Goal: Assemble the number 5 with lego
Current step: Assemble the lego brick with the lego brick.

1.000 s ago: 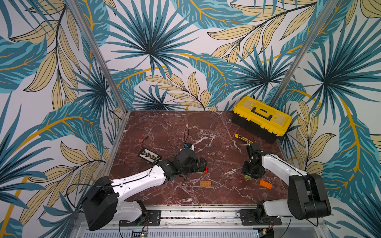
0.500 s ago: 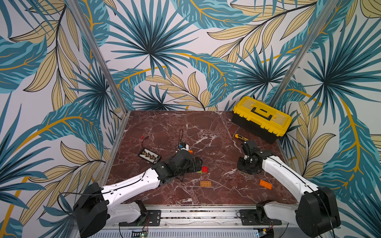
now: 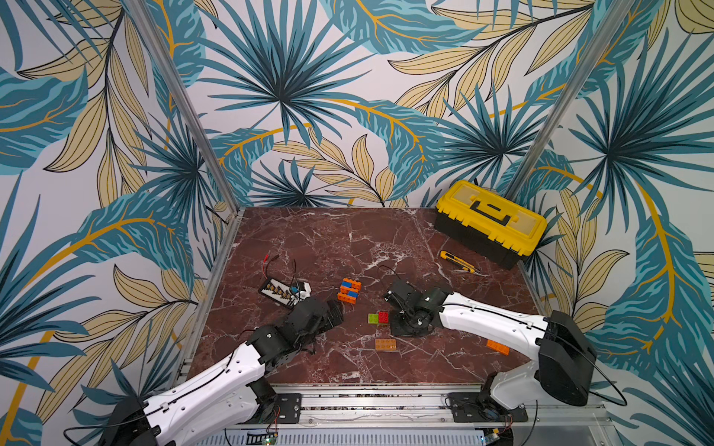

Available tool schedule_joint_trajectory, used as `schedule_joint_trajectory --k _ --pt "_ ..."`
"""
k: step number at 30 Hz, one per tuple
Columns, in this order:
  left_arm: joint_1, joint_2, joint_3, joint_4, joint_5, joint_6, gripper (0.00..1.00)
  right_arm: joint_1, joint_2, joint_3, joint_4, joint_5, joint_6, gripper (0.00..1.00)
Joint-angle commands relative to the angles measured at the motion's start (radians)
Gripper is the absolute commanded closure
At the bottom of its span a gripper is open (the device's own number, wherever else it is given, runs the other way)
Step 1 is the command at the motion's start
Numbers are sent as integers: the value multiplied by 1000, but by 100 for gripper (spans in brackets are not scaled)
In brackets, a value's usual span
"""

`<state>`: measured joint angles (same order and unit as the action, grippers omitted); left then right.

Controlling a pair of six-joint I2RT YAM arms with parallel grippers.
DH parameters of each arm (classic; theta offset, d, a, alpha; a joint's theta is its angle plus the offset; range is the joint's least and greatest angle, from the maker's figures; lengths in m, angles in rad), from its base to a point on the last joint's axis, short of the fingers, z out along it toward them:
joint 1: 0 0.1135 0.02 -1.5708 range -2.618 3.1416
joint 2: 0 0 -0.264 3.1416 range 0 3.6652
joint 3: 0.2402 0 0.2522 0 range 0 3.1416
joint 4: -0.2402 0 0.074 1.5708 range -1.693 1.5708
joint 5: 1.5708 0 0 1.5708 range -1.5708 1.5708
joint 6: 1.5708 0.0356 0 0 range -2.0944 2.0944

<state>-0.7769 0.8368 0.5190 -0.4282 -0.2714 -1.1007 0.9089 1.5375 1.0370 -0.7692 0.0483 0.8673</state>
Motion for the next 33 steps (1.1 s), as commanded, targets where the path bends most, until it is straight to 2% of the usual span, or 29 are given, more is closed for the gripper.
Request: schedule_joint_trajectory --k 1,8,16,24,30,33 --pt "8 -39 -38 -84 -49 -60 0 58 51 43 31 28 64 75" --pt "10 -89 -59 -113 -48 -88 0 141 141 88 23 74 127 75" --pt "11 -105 -60 -131 -49 -99 0 156 201 119 -44 130 119 75" --pt "11 -114 -57 -152 -62 -102 0 157 266 126 -15 52 89 76" --pt "12 -111 -60 -150 -63 -105 0 159 284 111 -52 44 105 78" --pt "11 -113 -56 -160 -62 -100 0 182 263 103 -90 79 126 78"
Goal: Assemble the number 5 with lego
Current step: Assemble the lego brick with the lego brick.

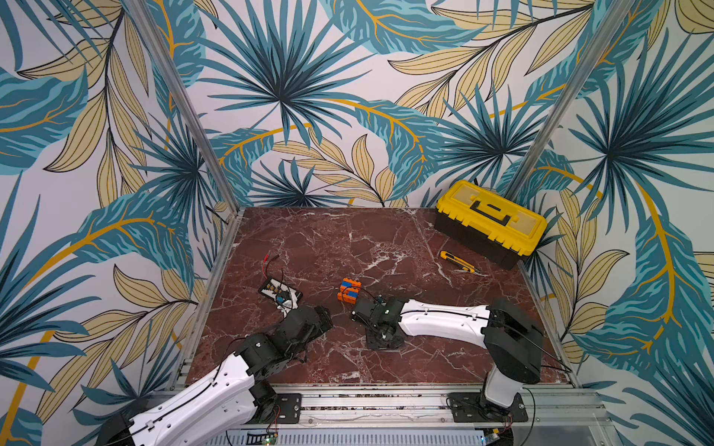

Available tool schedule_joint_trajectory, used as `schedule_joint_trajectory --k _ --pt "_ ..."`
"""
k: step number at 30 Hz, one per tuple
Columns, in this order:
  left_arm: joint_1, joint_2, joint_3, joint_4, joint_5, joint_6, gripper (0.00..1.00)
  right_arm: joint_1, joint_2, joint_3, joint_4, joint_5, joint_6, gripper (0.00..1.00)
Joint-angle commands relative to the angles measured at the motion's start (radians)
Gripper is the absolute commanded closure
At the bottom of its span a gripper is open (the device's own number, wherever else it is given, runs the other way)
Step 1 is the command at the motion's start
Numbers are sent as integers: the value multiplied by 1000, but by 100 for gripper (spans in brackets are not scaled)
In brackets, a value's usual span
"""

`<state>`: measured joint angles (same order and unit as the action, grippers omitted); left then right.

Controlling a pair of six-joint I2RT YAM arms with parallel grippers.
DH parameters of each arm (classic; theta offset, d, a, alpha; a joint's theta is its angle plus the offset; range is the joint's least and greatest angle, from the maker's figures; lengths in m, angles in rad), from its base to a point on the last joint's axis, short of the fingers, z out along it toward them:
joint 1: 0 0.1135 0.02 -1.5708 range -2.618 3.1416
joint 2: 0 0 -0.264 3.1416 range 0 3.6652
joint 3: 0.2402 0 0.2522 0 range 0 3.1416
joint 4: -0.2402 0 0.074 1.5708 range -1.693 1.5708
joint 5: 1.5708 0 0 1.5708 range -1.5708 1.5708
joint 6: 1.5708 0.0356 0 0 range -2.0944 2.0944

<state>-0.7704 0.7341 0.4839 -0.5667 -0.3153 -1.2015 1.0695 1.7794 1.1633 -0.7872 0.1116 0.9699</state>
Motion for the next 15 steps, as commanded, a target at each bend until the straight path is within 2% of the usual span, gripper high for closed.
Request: schedule_joint_trajectory --k 1,5,10,15 --pt "5 -12 -21 -25 -21 -2 0 20 14 -36 -67 14 32 78" --pt "5 -16 -32 -15 -21 -10 0 19 24 -60 -34 19 42 78" --pt "6 -15 -22 -27 -22 -10 0 13 118 -65 -25 -25 54 78" --pt "5 -25 -26 -33 -22 -19 0 -31 92 -103 21 -52 102 78"
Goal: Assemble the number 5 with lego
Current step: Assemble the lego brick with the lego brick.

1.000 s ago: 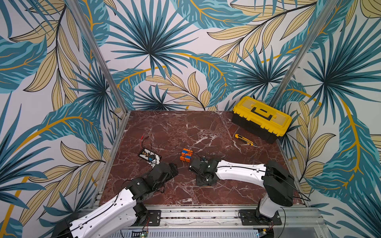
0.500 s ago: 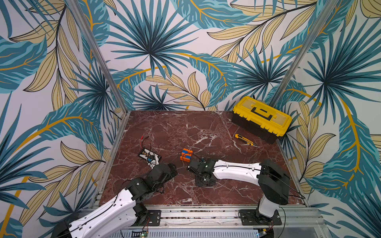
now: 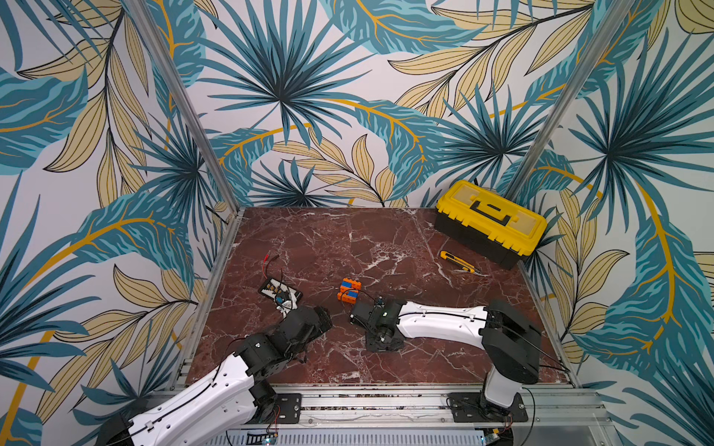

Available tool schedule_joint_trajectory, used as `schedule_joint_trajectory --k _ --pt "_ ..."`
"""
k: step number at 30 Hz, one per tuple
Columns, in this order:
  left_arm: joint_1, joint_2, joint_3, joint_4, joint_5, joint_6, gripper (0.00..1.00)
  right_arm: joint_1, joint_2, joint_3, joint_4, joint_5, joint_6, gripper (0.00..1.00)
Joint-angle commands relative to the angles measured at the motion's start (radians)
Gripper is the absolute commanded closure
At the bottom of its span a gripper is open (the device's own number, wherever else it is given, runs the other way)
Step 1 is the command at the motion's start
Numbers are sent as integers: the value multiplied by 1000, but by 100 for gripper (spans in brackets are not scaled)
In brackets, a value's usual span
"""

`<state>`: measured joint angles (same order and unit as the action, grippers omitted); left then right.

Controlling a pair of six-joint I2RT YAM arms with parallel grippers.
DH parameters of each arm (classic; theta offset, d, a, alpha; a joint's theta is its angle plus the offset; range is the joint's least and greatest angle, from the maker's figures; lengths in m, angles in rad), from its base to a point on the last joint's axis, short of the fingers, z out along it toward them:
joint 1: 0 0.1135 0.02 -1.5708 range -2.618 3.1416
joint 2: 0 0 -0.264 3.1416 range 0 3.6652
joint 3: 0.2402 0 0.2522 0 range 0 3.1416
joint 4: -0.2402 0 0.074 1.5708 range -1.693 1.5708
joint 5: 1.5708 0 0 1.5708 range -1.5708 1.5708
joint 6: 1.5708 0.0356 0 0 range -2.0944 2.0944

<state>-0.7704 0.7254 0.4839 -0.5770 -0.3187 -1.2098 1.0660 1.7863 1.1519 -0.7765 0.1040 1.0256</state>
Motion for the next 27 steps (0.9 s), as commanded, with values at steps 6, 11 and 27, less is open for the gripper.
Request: schedule_joint_trajectory --k 6,11,27 --pt "4 -13 -28 -13 -16 -16 0 -38 102 -84 -31 -39 55 77" --pt "5 -12 -31 -12 -14 -18 0 -36 160 -25 -130 6 14 78" --pt "5 -37 -35 -30 -31 -30 0 -24 134 -3 -103 16 -19 62"
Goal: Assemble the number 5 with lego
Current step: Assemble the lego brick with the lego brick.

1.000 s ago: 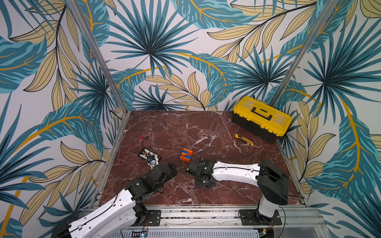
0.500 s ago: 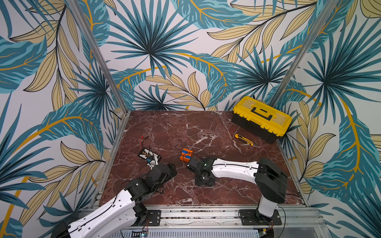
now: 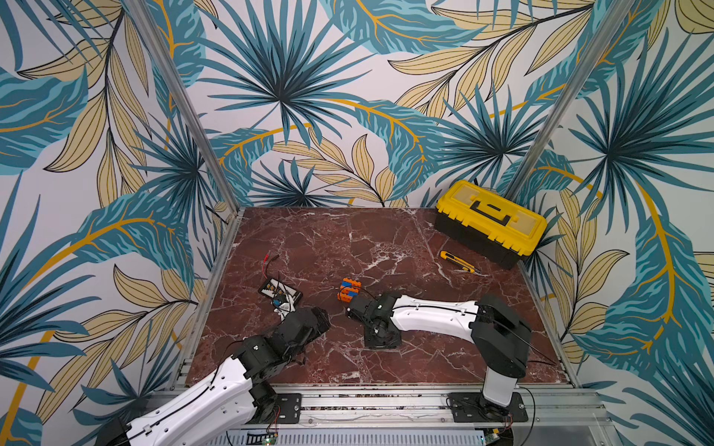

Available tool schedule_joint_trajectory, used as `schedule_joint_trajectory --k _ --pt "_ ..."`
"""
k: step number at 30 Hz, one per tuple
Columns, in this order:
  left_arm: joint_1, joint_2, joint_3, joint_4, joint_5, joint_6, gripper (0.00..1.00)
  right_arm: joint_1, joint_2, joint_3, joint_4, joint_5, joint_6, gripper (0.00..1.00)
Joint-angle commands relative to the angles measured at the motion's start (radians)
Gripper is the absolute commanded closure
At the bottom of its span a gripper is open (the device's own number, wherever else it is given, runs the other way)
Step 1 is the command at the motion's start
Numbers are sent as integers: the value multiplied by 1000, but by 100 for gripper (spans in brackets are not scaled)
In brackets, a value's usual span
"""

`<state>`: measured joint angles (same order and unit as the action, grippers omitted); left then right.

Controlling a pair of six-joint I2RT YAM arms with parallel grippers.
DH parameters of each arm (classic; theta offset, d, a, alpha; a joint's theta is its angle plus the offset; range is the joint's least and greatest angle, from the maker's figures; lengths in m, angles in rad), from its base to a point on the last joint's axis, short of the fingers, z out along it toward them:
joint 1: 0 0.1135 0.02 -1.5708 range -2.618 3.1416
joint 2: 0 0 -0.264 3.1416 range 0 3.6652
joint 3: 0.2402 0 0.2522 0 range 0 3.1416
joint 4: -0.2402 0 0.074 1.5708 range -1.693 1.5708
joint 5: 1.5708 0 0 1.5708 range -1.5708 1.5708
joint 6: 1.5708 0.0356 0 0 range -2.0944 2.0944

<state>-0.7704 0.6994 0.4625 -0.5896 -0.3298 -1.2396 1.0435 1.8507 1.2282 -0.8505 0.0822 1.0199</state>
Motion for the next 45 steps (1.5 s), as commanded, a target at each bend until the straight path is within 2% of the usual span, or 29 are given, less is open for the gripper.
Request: schedule_joint_trajectory --k 1,5,9,22,24,32,39,45 --pt "5 -11 -12 -20 -23 0 0 -4 35 -69 -40 65 -11 59" --pt "5 -9 -2 -19 -23 10 0 -9 -67 -31 -67 116 -32 56" --pt "5 -6 5 -16 -26 12 0 -13 -115 -21 -58 115 -41 53" --pt "5 5 2 5 -3 17 0 -13 -60 -61 -5 28 -32 54" --pt "4 6 1 8 -5 18 0 -14 -57 -64 -4 35 -29 58" --pt "5 15 1 11 -4 17 0 -14 -24 -78 -22 51 -42 84" --pt "6 26 -1 20 6 17 0 -11 121 -226 96 -94 -19 84" --pt "5 51 7 39 15 27 0 -12 87 -219 105 -65 -39 84"
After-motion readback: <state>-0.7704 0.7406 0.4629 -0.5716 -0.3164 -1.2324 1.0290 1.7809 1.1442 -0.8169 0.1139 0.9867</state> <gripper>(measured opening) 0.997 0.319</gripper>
